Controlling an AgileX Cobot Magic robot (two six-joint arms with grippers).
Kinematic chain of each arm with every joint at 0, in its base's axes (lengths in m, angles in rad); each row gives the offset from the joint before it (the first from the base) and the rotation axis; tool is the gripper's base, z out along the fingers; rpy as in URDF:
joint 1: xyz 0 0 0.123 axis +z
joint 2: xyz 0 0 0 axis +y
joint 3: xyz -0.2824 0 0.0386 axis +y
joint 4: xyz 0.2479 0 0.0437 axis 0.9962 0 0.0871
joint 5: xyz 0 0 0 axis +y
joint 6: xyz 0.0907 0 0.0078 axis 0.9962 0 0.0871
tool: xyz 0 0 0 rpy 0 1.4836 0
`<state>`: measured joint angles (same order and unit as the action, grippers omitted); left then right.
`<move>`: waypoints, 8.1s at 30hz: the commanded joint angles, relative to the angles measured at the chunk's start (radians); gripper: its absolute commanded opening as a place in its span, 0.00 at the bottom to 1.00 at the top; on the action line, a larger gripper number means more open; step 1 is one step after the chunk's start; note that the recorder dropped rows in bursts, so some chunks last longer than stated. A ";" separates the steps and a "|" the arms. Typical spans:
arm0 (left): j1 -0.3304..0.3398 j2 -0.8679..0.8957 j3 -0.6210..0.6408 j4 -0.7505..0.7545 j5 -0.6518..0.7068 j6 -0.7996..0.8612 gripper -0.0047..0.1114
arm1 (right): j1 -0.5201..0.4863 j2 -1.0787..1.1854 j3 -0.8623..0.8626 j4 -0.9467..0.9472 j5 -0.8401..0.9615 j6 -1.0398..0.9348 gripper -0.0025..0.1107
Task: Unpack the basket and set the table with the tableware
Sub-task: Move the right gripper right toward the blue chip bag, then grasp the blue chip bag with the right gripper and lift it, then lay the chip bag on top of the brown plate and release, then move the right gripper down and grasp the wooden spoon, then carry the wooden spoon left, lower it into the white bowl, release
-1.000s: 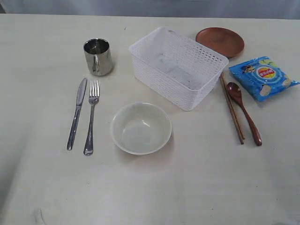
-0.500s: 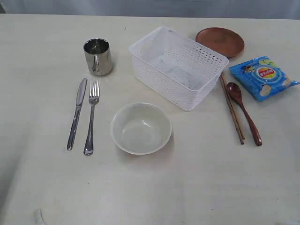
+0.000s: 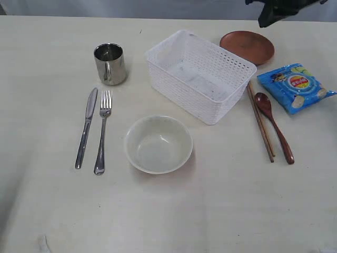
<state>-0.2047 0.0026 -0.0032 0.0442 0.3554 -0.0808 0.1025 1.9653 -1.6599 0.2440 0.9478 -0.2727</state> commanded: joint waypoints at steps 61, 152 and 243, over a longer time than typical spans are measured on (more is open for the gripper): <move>-0.005 -0.003 0.003 0.008 -0.011 -0.004 0.04 | -0.659 0.186 0.368 0.868 0.026 -0.421 0.02; -0.005 -0.003 0.003 0.008 -0.011 -0.004 0.04 | -0.515 0.072 -0.313 0.588 0.209 -0.090 0.02; -0.005 -0.003 0.003 0.008 -0.011 -0.004 0.04 | 0.295 -0.477 0.579 0.111 -0.097 -0.044 0.02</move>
<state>-0.2047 0.0026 -0.0032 0.0442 0.3554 -0.0808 0.2894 1.5197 -1.0776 0.3106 0.8325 -0.2693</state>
